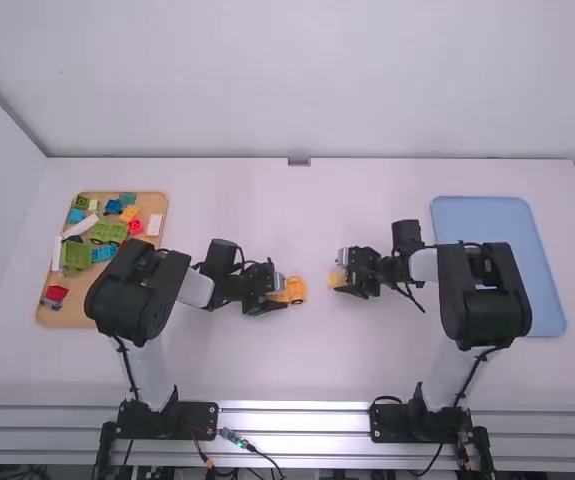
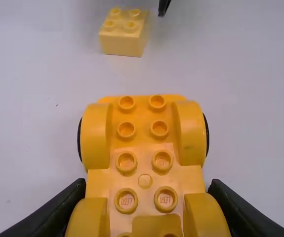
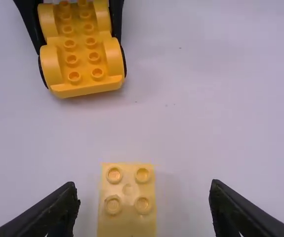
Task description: Assemble lego blocks to make yellow taxi
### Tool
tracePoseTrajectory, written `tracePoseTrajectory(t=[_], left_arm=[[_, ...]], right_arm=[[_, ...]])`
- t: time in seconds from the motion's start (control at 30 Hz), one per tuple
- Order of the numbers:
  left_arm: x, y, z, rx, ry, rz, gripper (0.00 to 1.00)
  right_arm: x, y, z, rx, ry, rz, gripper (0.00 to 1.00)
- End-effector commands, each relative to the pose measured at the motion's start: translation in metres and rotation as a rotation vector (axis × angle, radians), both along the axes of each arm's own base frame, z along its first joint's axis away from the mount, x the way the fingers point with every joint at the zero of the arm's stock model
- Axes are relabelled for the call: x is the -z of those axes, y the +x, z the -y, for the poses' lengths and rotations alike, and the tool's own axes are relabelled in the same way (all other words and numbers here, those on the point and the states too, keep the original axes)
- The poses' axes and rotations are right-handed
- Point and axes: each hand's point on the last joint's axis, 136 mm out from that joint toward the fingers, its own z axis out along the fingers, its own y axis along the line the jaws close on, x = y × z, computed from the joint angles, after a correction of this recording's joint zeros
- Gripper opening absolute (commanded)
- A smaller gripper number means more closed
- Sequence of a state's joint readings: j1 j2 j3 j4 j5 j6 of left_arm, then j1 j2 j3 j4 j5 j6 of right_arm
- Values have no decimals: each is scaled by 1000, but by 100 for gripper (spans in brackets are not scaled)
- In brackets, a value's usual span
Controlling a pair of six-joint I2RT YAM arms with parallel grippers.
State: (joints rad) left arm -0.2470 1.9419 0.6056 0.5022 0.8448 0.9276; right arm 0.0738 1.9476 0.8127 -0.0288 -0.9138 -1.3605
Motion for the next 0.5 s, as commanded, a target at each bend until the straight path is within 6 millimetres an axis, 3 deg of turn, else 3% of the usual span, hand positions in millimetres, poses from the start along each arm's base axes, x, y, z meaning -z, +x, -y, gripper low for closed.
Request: tracePoseTrajectory(t=[0.0, 0.23, 0.47], left_arm=[[14, -9, -7, -4, 36, -12, 36], [15, -11, -8, -3, 39, -18, 36], [14, -7, -6, 0, 46, -54, 36]], right_arm=[[5, 1, -7, -14, 55, -60, 70], [-4, -5, -6, -81, 114, -67, 69], [6, 2, -6, -24, 129, -71, 67]])
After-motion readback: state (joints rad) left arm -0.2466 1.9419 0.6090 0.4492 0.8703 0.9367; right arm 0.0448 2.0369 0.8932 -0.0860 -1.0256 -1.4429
